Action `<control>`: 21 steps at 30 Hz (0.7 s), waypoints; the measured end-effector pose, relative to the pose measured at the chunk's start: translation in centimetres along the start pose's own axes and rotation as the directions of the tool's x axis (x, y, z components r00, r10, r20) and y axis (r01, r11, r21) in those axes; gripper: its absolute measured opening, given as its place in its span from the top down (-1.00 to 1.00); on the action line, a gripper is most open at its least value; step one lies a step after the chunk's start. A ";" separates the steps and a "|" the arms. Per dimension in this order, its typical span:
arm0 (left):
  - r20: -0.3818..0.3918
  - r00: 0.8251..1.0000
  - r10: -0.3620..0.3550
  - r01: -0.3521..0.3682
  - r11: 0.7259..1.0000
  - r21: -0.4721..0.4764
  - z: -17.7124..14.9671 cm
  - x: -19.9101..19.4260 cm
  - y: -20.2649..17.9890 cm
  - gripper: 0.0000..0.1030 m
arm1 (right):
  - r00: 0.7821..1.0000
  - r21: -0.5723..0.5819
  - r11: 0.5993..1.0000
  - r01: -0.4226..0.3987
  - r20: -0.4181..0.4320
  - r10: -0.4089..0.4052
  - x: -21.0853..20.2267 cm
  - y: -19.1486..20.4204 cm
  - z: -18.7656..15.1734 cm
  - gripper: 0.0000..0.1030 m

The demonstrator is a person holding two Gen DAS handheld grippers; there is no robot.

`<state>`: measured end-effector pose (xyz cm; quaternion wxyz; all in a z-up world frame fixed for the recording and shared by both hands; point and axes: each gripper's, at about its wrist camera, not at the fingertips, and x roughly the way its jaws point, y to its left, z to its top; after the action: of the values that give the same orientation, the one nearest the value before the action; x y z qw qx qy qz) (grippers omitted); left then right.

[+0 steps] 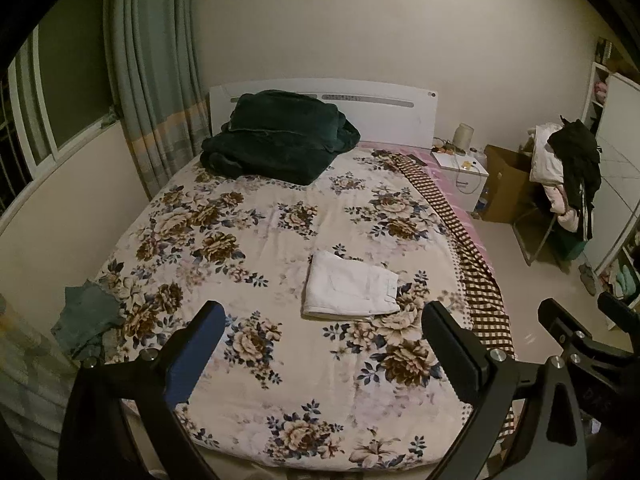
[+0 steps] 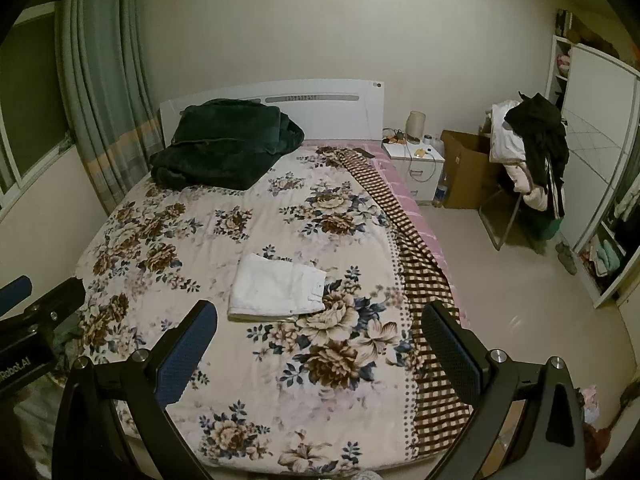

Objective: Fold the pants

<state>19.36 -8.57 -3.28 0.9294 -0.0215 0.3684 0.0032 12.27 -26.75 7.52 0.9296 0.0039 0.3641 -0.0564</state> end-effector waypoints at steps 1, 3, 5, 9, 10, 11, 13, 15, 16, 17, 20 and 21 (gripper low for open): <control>-0.003 1.000 -0.002 0.002 1.000 -0.001 0.0 0.0 0.0 -0.95 | 1.000 -0.004 1.000 0.000 0.001 0.000 0.1 0.0 0.1 -1.00; -0.003 1.000 -0.002 0.002 1.000 -0.002 0.0 -0.1 0.0 -0.95 | 1.000 -0.007 1.000 -0.002 0.002 0.003 0.4 0.1 0.2 -1.00; -0.002 1.000 0.000 0.000 1.000 0.000 0.0 0.0 0.1 -0.95 | 1.000 -0.008 1.000 -0.004 0.002 0.004 0.4 0.1 0.2 -1.00; -0.004 1.000 0.002 -0.002 1.000 0.001 0.0 -0.1 0.1 -0.95 | 1.000 -0.012 1.000 -0.005 0.003 0.005 0.6 0.2 0.4 -1.00; -0.004 1.000 0.000 0.000 1.000 -0.001 0.0 -0.1 0.0 -0.95 | 1.000 -0.012 1.000 -0.004 0.003 0.004 0.6 0.2 0.4 -1.00; -0.005 1.000 -0.001 0.001 1.000 -0.001 -0.2 -0.2 0.1 -0.95 | 1.000 -0.013 1.000 -0.004 0.002 0.004 0.6 0.2 0.4 -1.00; -0.005 1.000 -0.003 0.003 1.000 0.003 -0.3 -0.2 0.2 -0.95 | 1.000 -0.014 1.000 -0.006 0.002 0.006 0.6 0.2 0.5 -1.00; -0.005 1.000 -0.005 0.005 1.000 0.001 -0.4 -0.3 0.2 -0.95 | 1.000 -0.015 1.000 -0.007 -0.002 0.007 0.6 0.3 0.7 -1.00; -0.007 1.000 -0.007 0.007 1.000 0.003 -0.4 -0.2 0.2 -0.95 | 1.000 -0.015 1.000 -0.009 -0.004 0.008 0.6 0.4 0.8 -1.00; -0.009 1.000 -0.009 0.009 1.000 0.005 -0.5 -0.1 0.2 -0.95 | 1.000 -0.015 1.000 -0.008 -0.005 0.008 0.4 0.4 0.9 -1.00; -0.015 1.000 -0.016 0.017 1.000 0.008 -0.7 -0.1 0.2 -0.95 | 1.000 -0.014 1.000 -0.007 -0.004 0.007 0.4 0.4 0.9 -1.00; -0.015 1.000 -0.018 0.018 1.000 0.009 -0.8 -0.2 0.2 -0.95 | 1.000 -0.015 1.000 -0.007 -0.003 0.007 0.4 0.4 0.9 -1.00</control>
<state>18.64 -8.41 -3.72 0.9266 -0.0207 0.3754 -0.0069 13.23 -26.41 7.92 0.9293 -0.0015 0.3660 -0.0503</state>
